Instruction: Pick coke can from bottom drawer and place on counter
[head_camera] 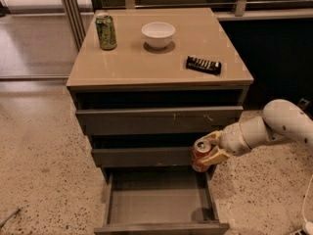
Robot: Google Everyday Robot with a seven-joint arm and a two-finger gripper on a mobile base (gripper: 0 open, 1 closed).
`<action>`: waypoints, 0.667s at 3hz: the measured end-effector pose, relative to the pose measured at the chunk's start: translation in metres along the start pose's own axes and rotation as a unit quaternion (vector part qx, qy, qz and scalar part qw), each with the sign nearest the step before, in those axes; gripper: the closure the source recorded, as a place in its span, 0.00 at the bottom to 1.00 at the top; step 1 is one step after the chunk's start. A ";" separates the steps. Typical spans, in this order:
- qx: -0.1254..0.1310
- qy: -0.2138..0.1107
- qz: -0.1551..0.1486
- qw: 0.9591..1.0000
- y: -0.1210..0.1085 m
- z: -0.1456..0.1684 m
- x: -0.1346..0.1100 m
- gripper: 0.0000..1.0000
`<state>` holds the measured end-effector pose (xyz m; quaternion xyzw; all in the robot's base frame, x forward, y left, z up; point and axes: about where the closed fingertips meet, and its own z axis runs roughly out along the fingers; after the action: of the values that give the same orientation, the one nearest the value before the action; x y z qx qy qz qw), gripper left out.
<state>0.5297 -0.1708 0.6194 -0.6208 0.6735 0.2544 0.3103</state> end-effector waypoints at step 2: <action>-0.017 0.006 -0.007 1.000 0.003 -0.016 -0.037 1.00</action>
Offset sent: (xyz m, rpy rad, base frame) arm -0.0043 0.0217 0.0930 -0.0438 0.0097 0.0364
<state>0.5268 -0.1571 0.6574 -0.6324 0.6665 0.2595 0.2976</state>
